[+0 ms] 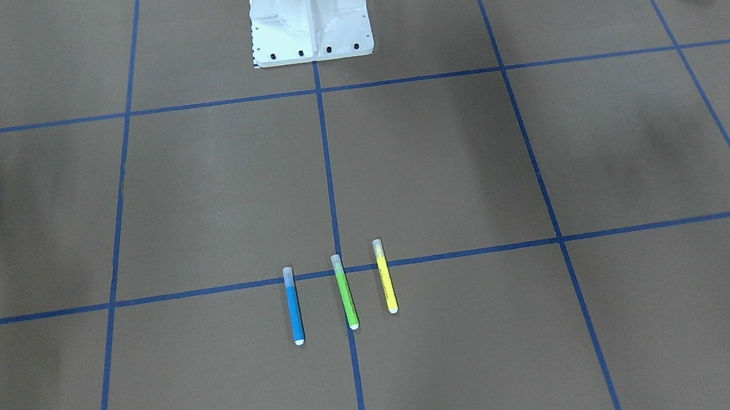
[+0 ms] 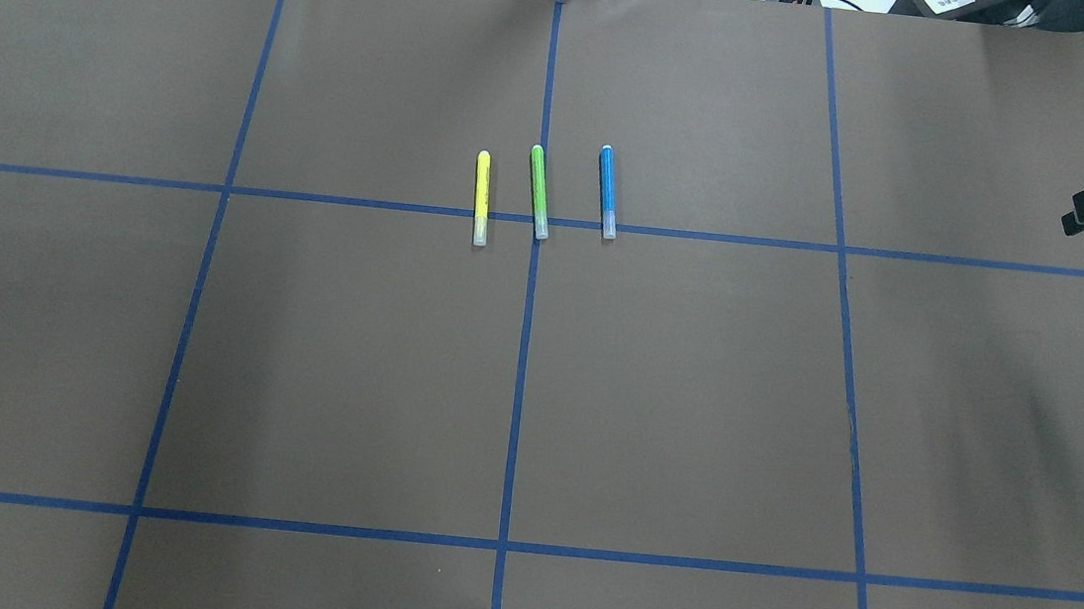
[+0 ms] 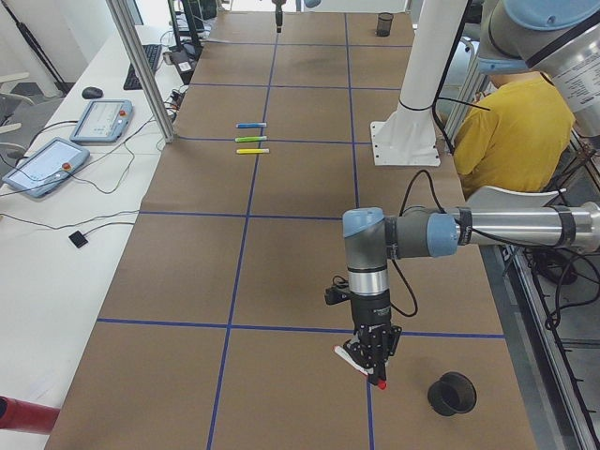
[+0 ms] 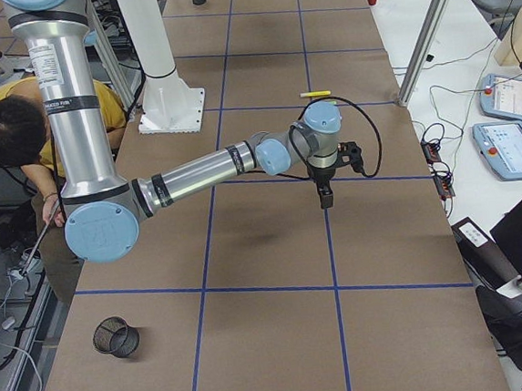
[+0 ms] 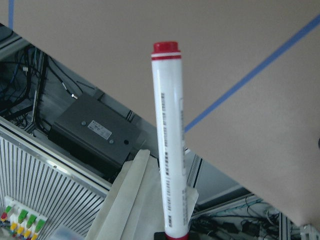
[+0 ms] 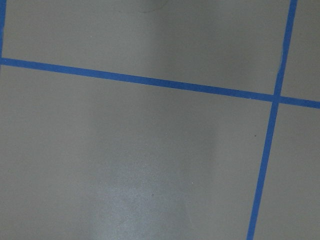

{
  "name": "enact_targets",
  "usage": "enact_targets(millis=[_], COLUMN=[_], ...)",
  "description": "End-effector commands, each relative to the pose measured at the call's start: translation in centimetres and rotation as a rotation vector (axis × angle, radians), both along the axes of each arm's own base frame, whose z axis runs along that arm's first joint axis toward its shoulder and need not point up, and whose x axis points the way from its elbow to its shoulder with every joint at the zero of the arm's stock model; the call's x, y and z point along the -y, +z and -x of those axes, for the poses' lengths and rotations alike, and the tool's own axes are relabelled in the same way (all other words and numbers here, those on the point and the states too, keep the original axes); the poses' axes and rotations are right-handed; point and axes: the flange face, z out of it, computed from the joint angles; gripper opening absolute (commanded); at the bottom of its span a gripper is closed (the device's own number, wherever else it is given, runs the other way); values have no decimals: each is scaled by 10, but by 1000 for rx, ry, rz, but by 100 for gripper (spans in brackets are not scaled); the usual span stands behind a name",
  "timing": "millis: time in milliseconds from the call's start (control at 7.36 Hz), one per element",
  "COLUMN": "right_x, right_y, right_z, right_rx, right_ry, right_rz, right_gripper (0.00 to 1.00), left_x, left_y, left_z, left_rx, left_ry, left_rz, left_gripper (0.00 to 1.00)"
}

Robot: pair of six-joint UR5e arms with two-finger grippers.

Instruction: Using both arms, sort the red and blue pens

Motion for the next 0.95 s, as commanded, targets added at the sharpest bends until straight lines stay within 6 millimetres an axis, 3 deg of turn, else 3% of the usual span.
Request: enact_targets(millis=[0,408,816], right_x=[-1,-2,-3], right_y=[0,2,3], right_z=[2,4,4], right_rx=[1,0,-1], right_ry=[-4,-9,-9], right_rz=[0,3,5], right_gripper=[100,100,100], left_x=[-69,-99,-118], left_y=[20,38,42], left_z=[21,25,16], left_rx=[57,79,-24], left_ry=[73,-22,-78], left_rz=[41,132,208], left_gripper=[0,0,0])
